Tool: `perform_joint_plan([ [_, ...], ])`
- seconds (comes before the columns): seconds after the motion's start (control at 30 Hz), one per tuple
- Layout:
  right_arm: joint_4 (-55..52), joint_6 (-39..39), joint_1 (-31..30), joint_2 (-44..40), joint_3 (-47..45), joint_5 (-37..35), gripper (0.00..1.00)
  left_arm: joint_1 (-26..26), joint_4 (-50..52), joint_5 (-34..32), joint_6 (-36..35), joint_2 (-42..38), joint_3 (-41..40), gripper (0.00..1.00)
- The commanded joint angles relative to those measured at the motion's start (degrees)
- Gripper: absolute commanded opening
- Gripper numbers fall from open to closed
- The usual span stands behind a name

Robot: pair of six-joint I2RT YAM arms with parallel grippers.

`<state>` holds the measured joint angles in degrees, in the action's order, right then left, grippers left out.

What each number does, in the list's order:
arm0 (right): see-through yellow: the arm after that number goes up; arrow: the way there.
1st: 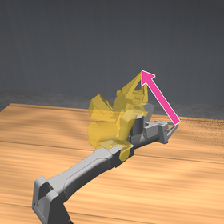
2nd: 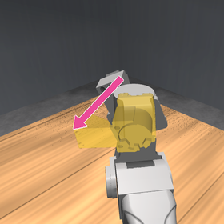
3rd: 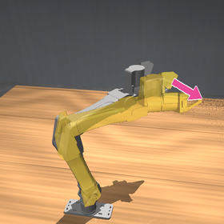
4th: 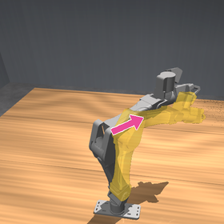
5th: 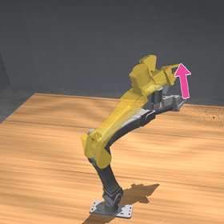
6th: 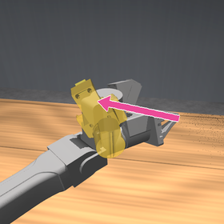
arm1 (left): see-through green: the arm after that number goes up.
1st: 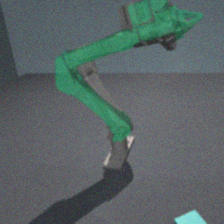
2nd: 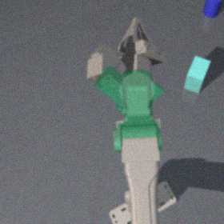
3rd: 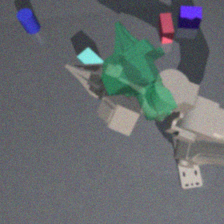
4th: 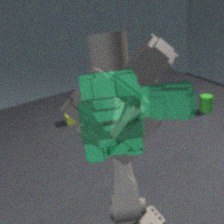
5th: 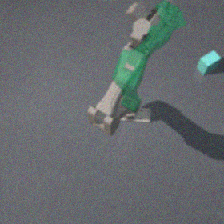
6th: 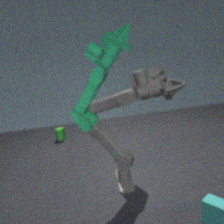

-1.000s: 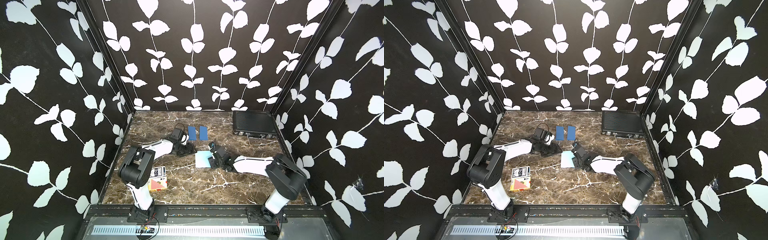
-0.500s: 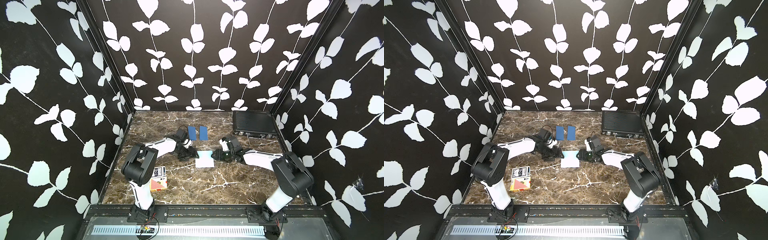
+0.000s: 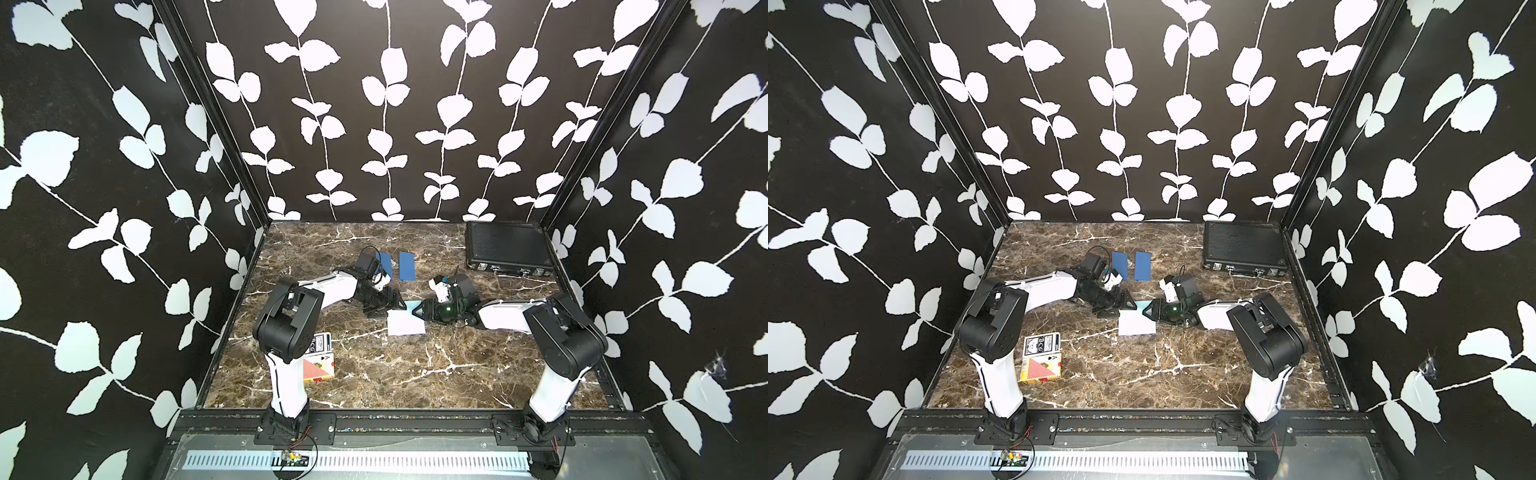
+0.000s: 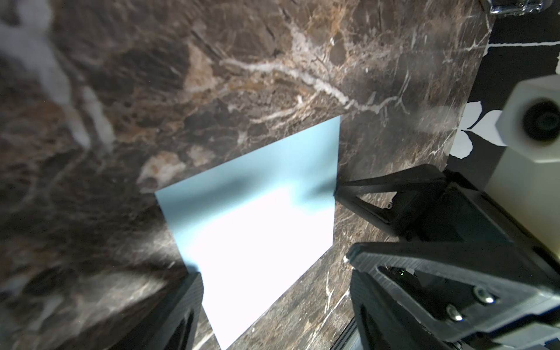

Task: Fold the square paper along the opposite sides
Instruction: Pick up the paper from the center of the board.

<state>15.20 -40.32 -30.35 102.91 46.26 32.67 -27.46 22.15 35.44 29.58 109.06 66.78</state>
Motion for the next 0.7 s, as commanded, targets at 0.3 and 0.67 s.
perform_joint_plan([
  [0.3,-1.8,-1.4,-1.2,4.8,0.5,0.9,0.53,0.1,-1.4,-5.3,1.1,0.6,-5.6,0.72],
  [0.67,-0.3,-2.4,-2.2,5.0,1.7,2.1,0.52,0.1,-3.9,-5.9,1.5,0.3,-7.1,0.46],
])
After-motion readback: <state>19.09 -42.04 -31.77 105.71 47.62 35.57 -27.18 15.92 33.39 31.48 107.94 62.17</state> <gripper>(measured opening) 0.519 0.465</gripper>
